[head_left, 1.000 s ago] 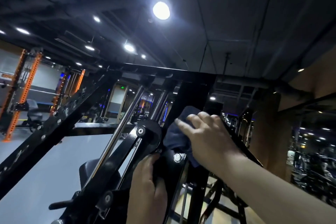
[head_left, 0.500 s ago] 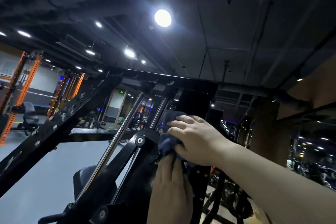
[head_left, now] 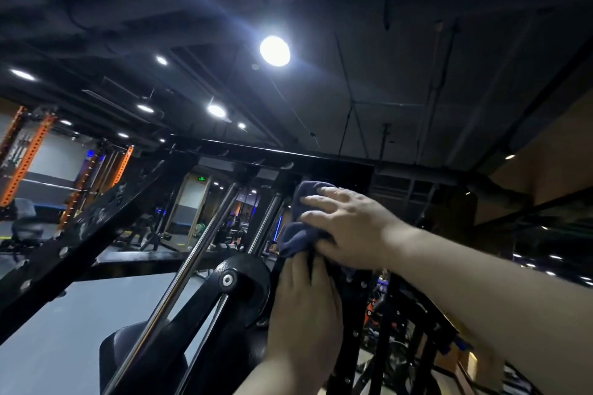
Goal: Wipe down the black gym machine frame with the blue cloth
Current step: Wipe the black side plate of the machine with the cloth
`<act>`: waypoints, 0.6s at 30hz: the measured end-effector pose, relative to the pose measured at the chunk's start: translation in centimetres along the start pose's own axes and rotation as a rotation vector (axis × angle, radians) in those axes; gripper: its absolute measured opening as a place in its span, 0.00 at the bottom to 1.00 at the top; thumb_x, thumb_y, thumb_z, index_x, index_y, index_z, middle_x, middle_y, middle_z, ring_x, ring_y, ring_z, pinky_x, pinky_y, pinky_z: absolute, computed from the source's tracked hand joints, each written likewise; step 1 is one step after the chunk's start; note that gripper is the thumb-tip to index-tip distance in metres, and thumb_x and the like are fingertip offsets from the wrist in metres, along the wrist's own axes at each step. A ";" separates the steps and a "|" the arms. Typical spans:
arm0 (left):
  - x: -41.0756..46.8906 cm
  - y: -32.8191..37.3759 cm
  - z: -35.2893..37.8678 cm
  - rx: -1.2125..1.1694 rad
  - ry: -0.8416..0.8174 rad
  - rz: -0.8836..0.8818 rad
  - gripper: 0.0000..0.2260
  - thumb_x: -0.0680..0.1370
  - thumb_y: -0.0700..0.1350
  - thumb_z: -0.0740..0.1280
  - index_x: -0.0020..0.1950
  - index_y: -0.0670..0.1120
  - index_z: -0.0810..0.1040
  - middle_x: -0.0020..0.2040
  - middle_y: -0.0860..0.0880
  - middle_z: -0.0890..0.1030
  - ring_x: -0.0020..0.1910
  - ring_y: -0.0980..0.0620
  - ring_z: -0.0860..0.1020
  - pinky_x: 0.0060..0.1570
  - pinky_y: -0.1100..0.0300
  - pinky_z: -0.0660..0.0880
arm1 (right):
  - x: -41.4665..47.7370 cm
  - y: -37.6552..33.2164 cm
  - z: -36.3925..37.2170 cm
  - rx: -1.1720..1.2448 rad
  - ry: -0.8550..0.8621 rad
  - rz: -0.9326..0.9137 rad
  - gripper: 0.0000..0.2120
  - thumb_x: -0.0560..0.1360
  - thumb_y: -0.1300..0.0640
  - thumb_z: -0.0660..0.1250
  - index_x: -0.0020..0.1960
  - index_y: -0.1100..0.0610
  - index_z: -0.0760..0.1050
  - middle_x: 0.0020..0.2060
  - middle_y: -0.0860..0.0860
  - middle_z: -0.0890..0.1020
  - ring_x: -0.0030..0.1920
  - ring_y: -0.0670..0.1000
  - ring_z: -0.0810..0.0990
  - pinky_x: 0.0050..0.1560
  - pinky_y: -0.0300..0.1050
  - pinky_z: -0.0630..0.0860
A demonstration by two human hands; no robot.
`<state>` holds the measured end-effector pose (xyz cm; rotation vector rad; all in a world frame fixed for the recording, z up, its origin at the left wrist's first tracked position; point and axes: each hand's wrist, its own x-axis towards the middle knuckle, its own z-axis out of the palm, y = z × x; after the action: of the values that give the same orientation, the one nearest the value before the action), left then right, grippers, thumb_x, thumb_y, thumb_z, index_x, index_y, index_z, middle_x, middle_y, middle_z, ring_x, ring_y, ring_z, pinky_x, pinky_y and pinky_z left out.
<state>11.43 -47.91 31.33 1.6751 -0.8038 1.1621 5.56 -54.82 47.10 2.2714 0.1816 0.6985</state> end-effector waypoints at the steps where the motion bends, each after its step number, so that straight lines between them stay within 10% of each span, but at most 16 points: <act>1: 0.0 -0.1 0.1 0.029 -0.002 0.011 0.22 0.79 0.47 0.56 0.67 0.38 0.77 0.64 0.39 0.76 0.60 0.39 0.78 0.60 0.47 0.78 | 0.6 1.2 -0.5 -0.020 0.013 0.014 0.27 0.70 0.42 0.57 0.63 0.48 0.80 0.69 0.51 0.79 0.70 0.58 0.75 0.72 0.60 0.70; 8: 0.0 -0.2 1.1 0.141 0.054 0.032 0.23 0.77 0.47 0.58 0.64 0.37 0.81 0.64 0.39 0.80 0.61 0.39 0.80 0.57 0.46 0.80 | 6.2 4.8 -1.9 -0.019 0.075 0.482 0.33 0.72 0.43 0.50 0.74 0.50 0.69 0.74 0.52 0.70 0.75 0.60 0.64 0.76 0.56 0.59; 14: 0.0 -0.5 0.9 0.160 -0.045 0.038 0.24 0.73 0.47 0.63 0.67 0.37 0.79 0.66 0.40 0.78 0.65 0.40 0.78 0.60 0.47 0.79 | 2.5 2.7 -0.3 0.041 0.064 0.137 0.38 0.69 0.40 0.49 0.75 0.54 0.71 0.77 0.57 0.69 0.78 0.62 0.63 0.80 0.58 0.56; 18: 0.0 -0.5 0.8 0.141 -0.068 0.028 0.25 0.73 0.46 0.67 0.69 0.38 0.77 0.68 0.40 0.77 0.67 0.41 0.77 0.63 0.49 0.77 | 3.7 5.1 -0.4 0.056 0.174 0.379 0.37 0.69 0.42 0.51 0.73 0.57 0.74 0.74 0.60 0.71 0.75 0.66 0.66 0.76 0.63 0.63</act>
<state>12.16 -48.48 31.01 1.8328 -0.8050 1.2111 8.10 -57.01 52.43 2.3223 -0.1550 1.0999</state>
